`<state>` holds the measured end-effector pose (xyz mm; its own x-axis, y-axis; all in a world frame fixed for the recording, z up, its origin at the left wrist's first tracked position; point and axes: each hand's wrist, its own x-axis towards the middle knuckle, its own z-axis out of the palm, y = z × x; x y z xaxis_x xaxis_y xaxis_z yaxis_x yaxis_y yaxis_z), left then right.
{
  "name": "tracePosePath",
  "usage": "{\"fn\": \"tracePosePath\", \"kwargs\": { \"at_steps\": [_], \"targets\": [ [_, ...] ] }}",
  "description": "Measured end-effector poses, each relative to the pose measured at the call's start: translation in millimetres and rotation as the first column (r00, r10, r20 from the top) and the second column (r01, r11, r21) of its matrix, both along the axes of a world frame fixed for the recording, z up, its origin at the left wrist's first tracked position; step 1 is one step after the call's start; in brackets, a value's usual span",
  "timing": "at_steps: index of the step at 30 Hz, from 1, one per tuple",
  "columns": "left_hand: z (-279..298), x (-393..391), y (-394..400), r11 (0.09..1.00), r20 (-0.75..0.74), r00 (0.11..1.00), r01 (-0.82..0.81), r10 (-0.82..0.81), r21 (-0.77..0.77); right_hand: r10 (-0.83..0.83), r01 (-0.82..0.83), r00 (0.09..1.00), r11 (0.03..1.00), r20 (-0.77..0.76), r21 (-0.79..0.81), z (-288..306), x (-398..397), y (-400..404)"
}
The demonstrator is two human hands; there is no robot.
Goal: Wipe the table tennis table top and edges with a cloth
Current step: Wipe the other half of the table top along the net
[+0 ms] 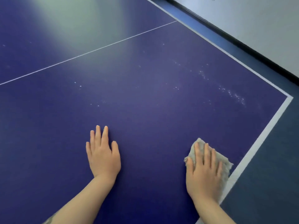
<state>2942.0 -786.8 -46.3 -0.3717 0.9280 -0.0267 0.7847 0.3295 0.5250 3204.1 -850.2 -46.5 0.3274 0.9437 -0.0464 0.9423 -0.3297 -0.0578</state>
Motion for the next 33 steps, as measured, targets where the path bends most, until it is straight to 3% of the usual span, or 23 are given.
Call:
{"fn": "tracePosePath", "kwargs": {
  "at_steps": [2,4,7,9,12,14,17,20,23,24,27,29,31,33],
  "targets": [
    [-2.7,-37.3,9.1,0.998,-0.074,0.996,-0.045,0.042,-0.033,0.307,-0.305,0.950,0.952,-0.052,0.036,-3.8,-51.4,-5.2],
    [-2.7,-62.5,17.9,0.993,-0.158,0.986,-0.067,0.052,-0.095,0.581,-0.581,0.806,0.813,-0.114,0.032,-4.1,-95.2,8.0],
    [-2.4,-71.7,23.5,0.977,-0.226,0.972,-0.113,0.070,-0.182,0.798,-0.804,0.589,0.595,-0.125,0.010,-4.5,-131.8,62.4],
    [-1.9,-68.8,24.0,0.974,-0.246,0.966,-0.126,0.077,-0.190,0.772,-0.784,0.619,0.619,-0.141,-0.052,-1.6,-130.5,107.2],
    [-1.8,-68.5,22.3,0.968,-0.259,0.962,-0.141,0.085,-0.206,0.483,-0.484,0.874,0.863,-0.044,-0.143,-3.2,-96.4,137.5],
    [-2.4,-70.7,23.0,0.968,-0.266,0.960,-0.143,0.086,-0.204,0.356,-0.354,0.935,0.931,0.003,-0.091,-5.7,-84.0,121.6],
    [-2.6,-69.8,23.7,0.970,-0.257,0.963,-0.134,0.078,-0.205,0.503,-0.503,0.864,0.864,0.000,-0.027,-8.1,-107.1,78.1],
    [-3.7,-71.8,22.9,0.970,-0.250,0.965,-0.130,0.076,-0.206,0.765,-0.767,0.641,0.642,-0.063,-0.011,-5.1,-154.7,73.1],
    [-6.2,-73.3,23.5,0.971,-0.271,0.959,-0.134,0.078,-0.195,0.877,-0.882,0.468,0.471,-0.109,-0.006,-4.1,-188.1,128.0],
    [-7.0,-72.9,24.4,0.971,-0.274,0.958,-0.139,0.082,-0.196,0.867,-0.875,0.483,0.483,-0.118,-0.031,-2.0,-190.4,153.4],
    [-7.7,-71.3,25.5,0.968,-0.262,0.960,-0.152,0.096,-0.200,0.689,-0.691,0.721,0.708,-0.072,-0.145,0.9,-163.2,206.9],
    [-7.6,-71.5,24.2,0.970,-0.258,0.962,-0.146,0.093,-0.194,0.578,-0.576,0.815,0.805,-0.027,-0.143,-0.5,-133.4,203.8],
    [-7.0,-72.2,22.7,0.974,-0.250,0.962,-0.156,0.112,-0.165,0.602,-0.601,0.798,0.796,-0.008,-0.074,-3.1,-120.8,172.4],
    [-4.2,-71.9,21.2,0.971,-0.181,0.966,-0.206,0.184,-0.116,0.701,-0.701,0.713,0.713,-0.030,-0.016,-4.8,-129.8,136.3]
  ]
}}
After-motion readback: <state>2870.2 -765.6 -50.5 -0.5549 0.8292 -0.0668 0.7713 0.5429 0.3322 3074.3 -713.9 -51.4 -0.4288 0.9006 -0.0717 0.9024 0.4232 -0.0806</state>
